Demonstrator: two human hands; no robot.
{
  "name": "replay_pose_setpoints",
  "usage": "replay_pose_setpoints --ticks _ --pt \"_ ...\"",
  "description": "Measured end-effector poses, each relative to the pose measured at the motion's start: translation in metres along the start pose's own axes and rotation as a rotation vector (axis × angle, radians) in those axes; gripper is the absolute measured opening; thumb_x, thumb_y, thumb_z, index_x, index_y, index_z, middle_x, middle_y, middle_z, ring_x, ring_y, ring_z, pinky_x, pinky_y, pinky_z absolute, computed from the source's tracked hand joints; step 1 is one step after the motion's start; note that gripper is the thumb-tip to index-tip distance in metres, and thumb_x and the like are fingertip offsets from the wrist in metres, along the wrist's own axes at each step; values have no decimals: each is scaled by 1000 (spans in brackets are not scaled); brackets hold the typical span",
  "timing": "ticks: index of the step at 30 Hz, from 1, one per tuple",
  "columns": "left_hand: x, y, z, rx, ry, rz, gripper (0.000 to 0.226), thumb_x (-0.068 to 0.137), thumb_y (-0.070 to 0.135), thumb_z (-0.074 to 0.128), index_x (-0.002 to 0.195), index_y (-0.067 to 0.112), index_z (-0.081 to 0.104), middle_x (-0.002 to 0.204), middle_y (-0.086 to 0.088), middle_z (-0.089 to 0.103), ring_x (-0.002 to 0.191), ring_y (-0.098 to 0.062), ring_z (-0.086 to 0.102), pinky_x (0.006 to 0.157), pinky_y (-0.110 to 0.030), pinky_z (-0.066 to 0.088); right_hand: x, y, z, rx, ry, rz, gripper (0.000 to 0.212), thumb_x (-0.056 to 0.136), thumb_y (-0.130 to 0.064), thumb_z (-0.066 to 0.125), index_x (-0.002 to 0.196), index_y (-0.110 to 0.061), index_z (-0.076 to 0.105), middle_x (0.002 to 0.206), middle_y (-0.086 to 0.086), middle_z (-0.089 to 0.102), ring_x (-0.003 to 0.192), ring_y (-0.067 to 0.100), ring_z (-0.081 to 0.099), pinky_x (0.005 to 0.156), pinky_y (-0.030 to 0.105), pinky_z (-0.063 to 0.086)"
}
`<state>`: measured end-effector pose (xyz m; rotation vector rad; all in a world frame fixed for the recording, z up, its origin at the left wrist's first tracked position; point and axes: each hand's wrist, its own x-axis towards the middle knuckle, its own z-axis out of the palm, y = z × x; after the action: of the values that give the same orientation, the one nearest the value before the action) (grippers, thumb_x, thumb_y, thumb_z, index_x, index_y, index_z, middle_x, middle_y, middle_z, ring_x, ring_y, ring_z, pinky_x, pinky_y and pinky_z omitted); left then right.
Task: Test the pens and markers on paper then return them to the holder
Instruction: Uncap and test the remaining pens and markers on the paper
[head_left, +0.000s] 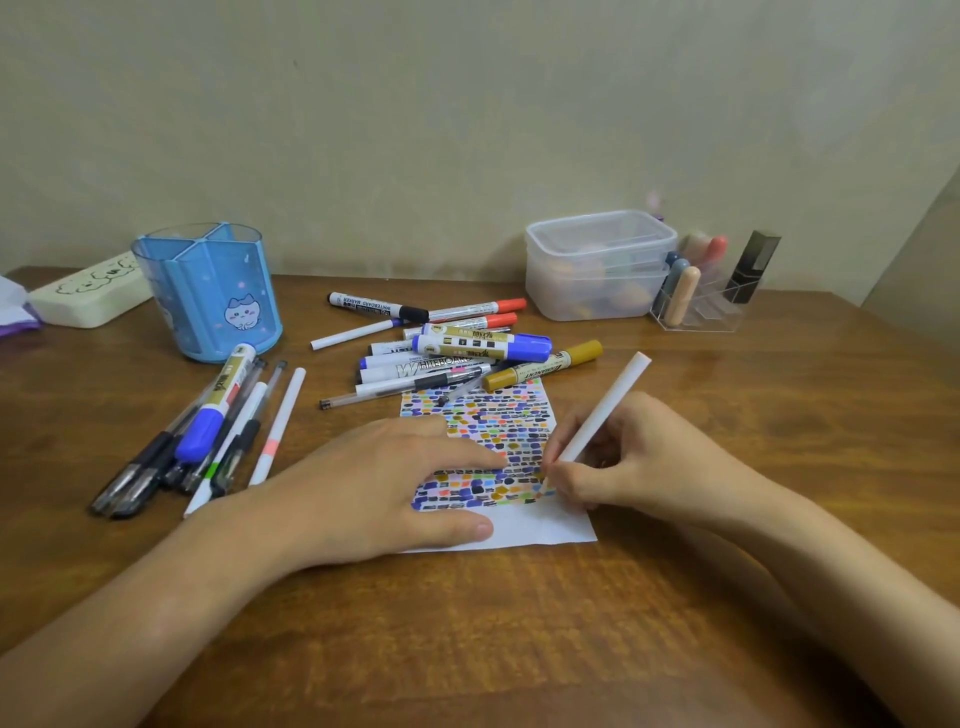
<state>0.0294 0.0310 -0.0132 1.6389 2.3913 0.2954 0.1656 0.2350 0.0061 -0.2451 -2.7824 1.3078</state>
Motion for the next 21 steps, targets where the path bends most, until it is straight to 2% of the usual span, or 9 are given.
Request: replay_pose_setpoints --ticks 2,5,14,19,21 --pt "0 0 0 -5 -1 -1 65 78 80 43 140 62 33 99 28 45 101 6 45 90 -27 45 0 0 0 -5 4 1 9 83 -6 73 84 -14 76 75 -1 75 68 10 70 70 26 61" --pt "0 -1 0 -6 -7 2 67 76 82 40 140 63 32 98 32 44 100 8 44 89 -25 43 1 1 0 -6 9 7 7 84 -7 73 84 -14 76 75 -1 75 66 8 69 73 30 62" --pt "1 -2 2 -4 4 2 66 77 80 42 140 62 33 103 27 47 102 6 44 88 -22 42 2 3 2 -26 -12 -8 9 82 -8 73 83 -16 76 80 -3 76 74 8 70 68 20 57" --pt "1 -3 2 -10 3 -4 64 79 79 45 140 62 34 110 24 49 106 5 45 92 -25 43 4 4 2 -64 5 7 9 82 -10 74 81 -18 76 81 -1 76 78 15 70 73 31 60" --pt "1 -3 2 -12 -1 -5 64 79 78 45 140 62 34 111 25 49 107 5 45 93 -25 43 3 4 1 -46 5 11 9 82 -11 73 80 -19 75 80 -1 75 77 15 70 72 30 60"
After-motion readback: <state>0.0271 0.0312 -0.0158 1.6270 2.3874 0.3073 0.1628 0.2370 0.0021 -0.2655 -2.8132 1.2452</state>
